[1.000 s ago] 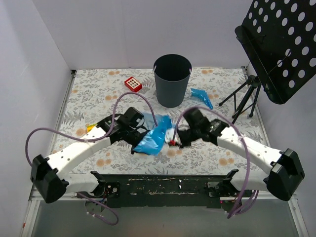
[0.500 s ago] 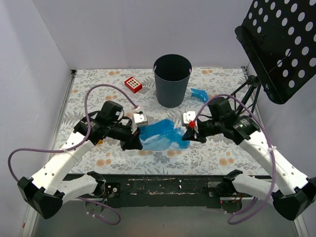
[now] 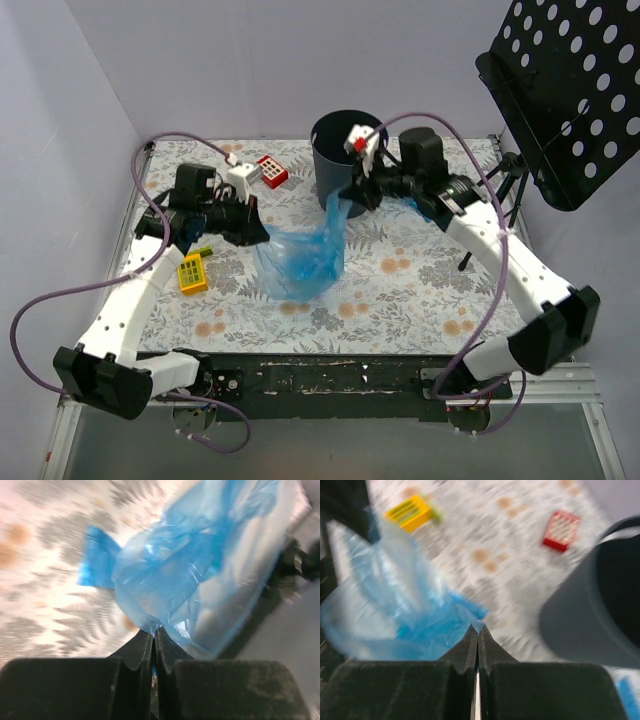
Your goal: Put the trash bags into the trash bin
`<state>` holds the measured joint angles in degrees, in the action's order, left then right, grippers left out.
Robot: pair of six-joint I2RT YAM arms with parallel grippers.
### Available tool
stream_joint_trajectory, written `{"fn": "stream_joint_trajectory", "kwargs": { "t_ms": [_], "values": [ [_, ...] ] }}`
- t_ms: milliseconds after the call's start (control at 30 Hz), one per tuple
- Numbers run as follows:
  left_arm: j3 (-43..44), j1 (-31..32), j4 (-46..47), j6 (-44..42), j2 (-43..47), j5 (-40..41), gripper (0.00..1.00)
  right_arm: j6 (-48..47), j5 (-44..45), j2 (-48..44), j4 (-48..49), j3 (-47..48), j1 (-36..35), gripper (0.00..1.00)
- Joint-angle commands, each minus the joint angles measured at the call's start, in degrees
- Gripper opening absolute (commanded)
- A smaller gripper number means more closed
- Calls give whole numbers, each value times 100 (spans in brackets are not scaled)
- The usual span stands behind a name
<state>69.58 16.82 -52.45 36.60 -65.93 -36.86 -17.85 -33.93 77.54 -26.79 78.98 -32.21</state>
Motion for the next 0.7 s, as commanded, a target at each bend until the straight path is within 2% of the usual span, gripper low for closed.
{"fn": "stream_joint_trajectory", "kwargs": {
  "t_ms": [0, 67, 167, 233, 267, 300, 333, 400, 433, 467, 500, 533, 567, 600, 633, 667],
  "values": [
    [1422, -222, 919, -169, -813, 2240, 0, 546, 2062, 1365, 2053, 1544, 39, 1],
    [2844, -424, 1253, -468, -1577, 2954, 0, 353, 2696, 2218, 2448, 2878, 83, 1],
    [5408, -557, 1990, -863, -2597, 3606, 0, 178, 3198, 3615, 3299, 5793, 153, 1],
    [6983, -557, 2753, -1198, -3169, 3607, 0, -339, 3165, 4302, 4858, 7248, 57, 1],
    [7451, -557, 3384, -1312, -3267, 3442, 0, -899, 2965, 4270, 5824, 7228, -100, 1],
    [7412, -557, 4512, -1479, -3155, 3092, 0, -1714, 2632, 3948, 6939, 6645, -328, 1],
    [6864, -557, 5542, -1628, -2884, 2784, 0, -2740, 1959, 3475, 7516, 5987, -513, 1],
    [4987, -548, 7766, -2058, -1955, 1785, 7, -3512, 1365, 2857, 8152, 5079, -839, 1],
    [3907, -513, 8611, -2330, -1584, 1405, 8, -3620, 1537, 2594, 8328, 4509, -944, 1],
    [2939, -469, 8976, -2568, -1120, 1062, 8, -3595, 1722, 2234, 8182, 3781, -954, 1],
    [1720, -399, 8806, -2709, -715, 745, 0, -3612, 1454, 1996, 6849, 2721, -728, 1],
    [655, -312, 6994, -3181, -328, -346, 0, -3882, 685, 2176, 3495, 2754, -560, 1],
    [557, 133, 2295, -7884, -315, -818, 0, -5825, 242, 2839, -1490, 3215, -724, 1],
    [374, 1051, -2659, -11168, -628, 1144, 0, -6740, 421, 3098, -4951, 2559, -969, 1],
    [-559, 1965, -2178, -8747, -292, 1720, 0, -6497, 327, 2413, -4794, 1291, -1250, 1],
    [-1108, 2914, -1477, -6895, 172, 1778, 0, -6991, -353, 1528, -4705, 86, -1279, 1]
  ]
}}
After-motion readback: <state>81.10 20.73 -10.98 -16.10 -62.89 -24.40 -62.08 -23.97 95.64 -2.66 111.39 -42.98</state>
